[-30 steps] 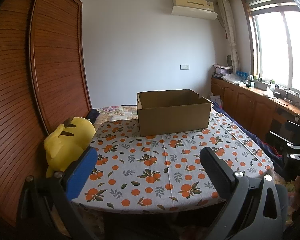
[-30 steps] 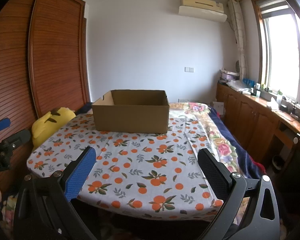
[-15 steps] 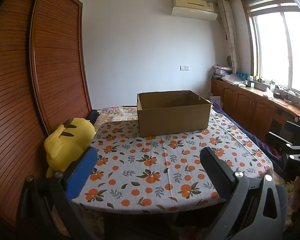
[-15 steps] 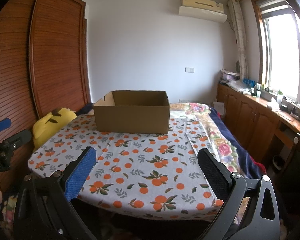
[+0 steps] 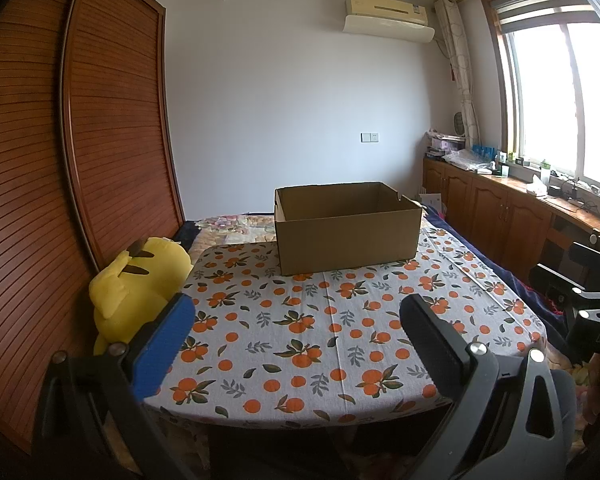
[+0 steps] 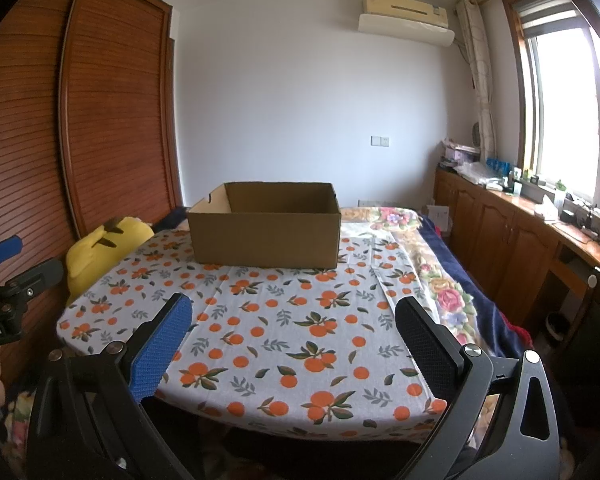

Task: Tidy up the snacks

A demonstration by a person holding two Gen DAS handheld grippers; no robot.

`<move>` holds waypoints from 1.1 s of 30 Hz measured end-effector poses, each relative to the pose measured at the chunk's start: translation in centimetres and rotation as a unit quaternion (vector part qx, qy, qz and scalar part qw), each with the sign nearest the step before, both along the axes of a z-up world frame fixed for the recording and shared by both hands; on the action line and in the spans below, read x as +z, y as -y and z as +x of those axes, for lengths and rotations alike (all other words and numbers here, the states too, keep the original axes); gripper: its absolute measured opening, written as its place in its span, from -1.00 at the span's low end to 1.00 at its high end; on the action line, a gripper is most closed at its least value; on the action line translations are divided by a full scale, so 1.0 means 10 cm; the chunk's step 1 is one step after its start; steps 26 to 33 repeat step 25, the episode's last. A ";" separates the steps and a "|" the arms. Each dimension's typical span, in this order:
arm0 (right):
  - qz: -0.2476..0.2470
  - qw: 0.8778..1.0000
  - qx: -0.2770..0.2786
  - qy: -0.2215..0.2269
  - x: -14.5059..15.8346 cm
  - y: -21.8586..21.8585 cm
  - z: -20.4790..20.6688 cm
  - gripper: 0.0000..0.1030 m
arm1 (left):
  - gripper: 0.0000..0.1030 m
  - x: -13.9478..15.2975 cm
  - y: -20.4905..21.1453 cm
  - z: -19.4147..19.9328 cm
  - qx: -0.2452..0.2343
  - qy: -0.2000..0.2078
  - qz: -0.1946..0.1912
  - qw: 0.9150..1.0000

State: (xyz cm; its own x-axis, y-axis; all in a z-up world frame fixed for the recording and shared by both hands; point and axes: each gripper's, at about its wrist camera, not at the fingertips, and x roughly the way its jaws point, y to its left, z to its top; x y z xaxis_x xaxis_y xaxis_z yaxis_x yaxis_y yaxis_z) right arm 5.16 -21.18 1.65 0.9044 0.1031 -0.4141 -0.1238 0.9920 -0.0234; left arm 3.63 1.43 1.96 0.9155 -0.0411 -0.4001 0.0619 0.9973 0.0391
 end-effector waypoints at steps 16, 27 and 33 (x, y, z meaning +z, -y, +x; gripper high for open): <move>-0.001 1.000 -0.001 0.002 0.01 0.00 -0.01 1.00 | 1.00 0.04 -0.01 -0.01 0.000 0.003 0.000 1.000; 0.000 1.000 0.000 0.003 0.05 -0.02 0.00 1.00 | 1.00 0.05 -0.01 -0.02 0.001 0.004 0.001 1.000; 0.000 1.000 0.000 0.003 0.05 -0.02 0.00 1.00 | 1.00 0.05 -0.01 -0.02 0.001 0.004 0.001 1.000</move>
